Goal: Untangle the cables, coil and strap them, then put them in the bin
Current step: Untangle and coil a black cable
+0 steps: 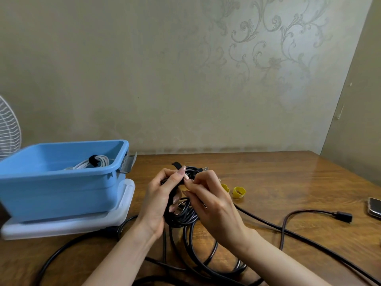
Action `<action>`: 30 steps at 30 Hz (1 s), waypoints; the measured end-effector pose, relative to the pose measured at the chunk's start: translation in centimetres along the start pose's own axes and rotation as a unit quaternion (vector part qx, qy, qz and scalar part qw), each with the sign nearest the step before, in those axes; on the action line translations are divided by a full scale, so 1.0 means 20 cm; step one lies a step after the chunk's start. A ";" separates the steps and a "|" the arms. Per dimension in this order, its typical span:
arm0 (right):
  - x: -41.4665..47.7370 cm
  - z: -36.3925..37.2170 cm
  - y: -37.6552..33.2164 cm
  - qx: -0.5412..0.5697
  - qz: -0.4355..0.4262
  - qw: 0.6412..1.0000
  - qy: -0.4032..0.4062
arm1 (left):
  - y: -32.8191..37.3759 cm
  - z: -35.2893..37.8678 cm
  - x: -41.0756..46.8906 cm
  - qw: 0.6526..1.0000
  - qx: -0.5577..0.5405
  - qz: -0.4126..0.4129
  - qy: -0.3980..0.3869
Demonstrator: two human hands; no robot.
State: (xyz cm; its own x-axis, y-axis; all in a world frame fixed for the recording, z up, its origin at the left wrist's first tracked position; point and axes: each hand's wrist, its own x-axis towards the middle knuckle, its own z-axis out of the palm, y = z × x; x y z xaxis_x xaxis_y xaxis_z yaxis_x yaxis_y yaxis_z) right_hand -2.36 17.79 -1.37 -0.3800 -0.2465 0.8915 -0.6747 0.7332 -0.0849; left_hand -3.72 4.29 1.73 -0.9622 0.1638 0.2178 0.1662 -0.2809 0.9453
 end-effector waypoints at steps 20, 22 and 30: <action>-0.03 0.03 0.01 0.224 0.155 0.961 0.047 | 0.04 -0.05 0.01 0.994 -0.005 0.065 -0.086; -0.03 0.04 0.01 0.119 0.130 0.983 0.045 | 0.04 -0.04 0.00 0.992 0.023 0.078 -0.094; -0.03 -0.05 0.04 0.181 0.176 0.966 0.060 | 0.04 0.00 -0.02 0.975 0.094 0.162 -0.116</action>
State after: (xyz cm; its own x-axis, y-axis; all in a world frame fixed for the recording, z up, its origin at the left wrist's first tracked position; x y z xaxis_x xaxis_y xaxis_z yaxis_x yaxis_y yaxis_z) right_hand -2.11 19.20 -1.56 -0.5653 0.0689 0.8220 -0.7021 0.4828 -0.5233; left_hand -3.19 3.97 2.49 -0.7816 0.3103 0.5411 0.5110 -0.1791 0.8407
